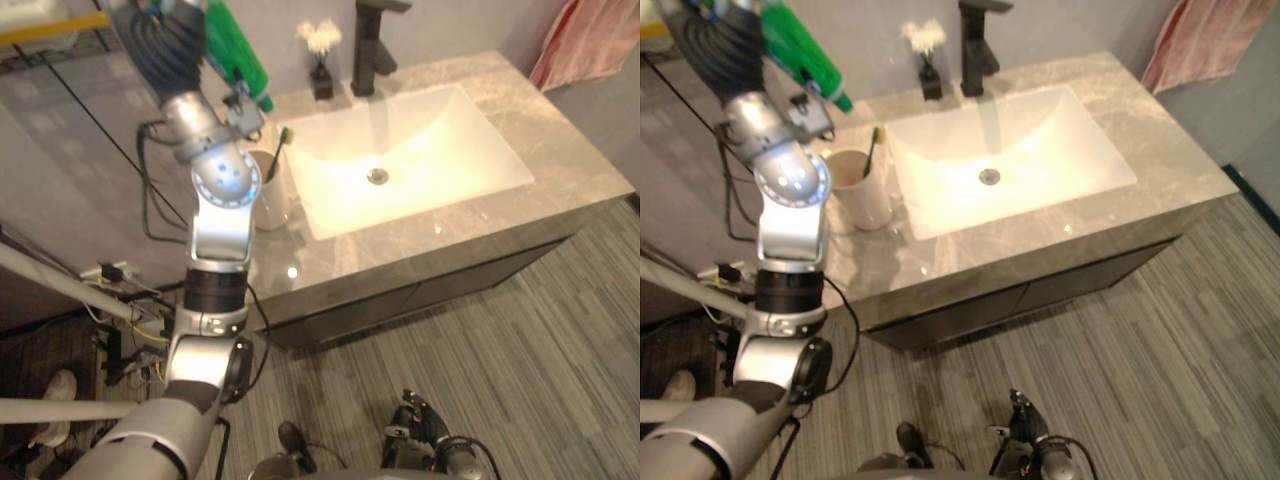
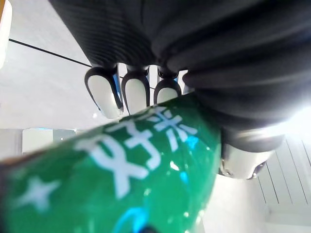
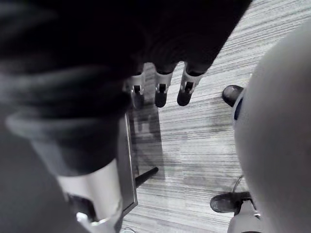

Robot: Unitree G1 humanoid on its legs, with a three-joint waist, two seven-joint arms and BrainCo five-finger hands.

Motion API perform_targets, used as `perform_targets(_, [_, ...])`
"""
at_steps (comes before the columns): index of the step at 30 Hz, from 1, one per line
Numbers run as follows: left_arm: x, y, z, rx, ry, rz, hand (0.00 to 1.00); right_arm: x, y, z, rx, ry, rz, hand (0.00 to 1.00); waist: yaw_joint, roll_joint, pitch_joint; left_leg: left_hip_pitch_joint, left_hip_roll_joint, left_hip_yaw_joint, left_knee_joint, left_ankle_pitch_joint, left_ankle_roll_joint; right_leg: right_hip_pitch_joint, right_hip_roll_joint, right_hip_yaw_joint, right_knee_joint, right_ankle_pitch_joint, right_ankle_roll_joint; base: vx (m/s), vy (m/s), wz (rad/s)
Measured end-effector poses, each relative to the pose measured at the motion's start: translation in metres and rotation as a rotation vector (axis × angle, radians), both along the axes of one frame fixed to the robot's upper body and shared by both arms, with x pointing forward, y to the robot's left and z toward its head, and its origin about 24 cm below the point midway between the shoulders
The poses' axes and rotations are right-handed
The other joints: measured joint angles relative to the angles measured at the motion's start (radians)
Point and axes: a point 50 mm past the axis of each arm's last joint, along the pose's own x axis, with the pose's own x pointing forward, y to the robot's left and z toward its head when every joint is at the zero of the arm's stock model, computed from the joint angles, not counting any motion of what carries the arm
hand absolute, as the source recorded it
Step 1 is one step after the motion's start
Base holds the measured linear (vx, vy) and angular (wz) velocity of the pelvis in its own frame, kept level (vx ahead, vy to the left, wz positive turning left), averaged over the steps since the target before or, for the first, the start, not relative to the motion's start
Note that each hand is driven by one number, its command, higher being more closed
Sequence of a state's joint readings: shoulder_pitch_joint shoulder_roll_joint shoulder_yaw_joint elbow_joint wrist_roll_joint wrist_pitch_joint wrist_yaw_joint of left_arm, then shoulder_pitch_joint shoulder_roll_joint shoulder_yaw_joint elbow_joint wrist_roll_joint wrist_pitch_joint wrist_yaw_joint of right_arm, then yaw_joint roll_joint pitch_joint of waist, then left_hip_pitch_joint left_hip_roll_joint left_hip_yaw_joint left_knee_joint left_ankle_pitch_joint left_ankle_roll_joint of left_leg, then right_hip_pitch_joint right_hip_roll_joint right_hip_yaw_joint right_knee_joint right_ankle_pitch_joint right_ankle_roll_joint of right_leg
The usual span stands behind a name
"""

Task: Organize washtable

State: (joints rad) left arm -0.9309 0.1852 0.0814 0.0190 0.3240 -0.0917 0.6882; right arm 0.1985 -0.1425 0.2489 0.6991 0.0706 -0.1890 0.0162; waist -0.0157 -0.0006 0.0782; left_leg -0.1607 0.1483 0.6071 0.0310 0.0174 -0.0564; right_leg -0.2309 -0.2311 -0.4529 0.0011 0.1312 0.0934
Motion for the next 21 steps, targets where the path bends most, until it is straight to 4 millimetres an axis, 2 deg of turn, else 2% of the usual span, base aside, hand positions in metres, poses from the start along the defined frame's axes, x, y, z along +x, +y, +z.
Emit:
perform_targets(7, [-0.008,-0.001,0.026,-0.016,-0.094,0.014,1.00,0.012,0.012,0.009,0.034,-0.067,-0.016,0.00,-0.002,0.002,0.054,-0.042,0.010,0.019,0.020,0.000,0.001,-0.048,0.006,0.017,0.000,0.013,-0.017,-0.03,-0.006,-0.07])
perform_targets(16, [-0.011,-0.004,0.035,-0.010,-0.125,0.003,1.00,0.016,0.012,0.013,0.045,-0.097,-0.027,0.00,-0.001,0.003,0.082,-0.059,0.010,0.006,0.024,0.000,0.002,-0.056,0.006,0.011,-0.002,0.014,-0.018,0.00,0.005,0.02])
perform_targets(21, [-0.014,-0.004,0.038,0.064,-0.151,-0.013,1.00,0.021,0.013,0.016,0.076,-0.122,-0.056,0.00,0.001,0.009,0.119,-0.073,0.012,-0.005,0.041,-0.002,0.005,-0.056,0.003,0.002,-0.002,0.014,-0.018,-0.01,0.006,0.06])
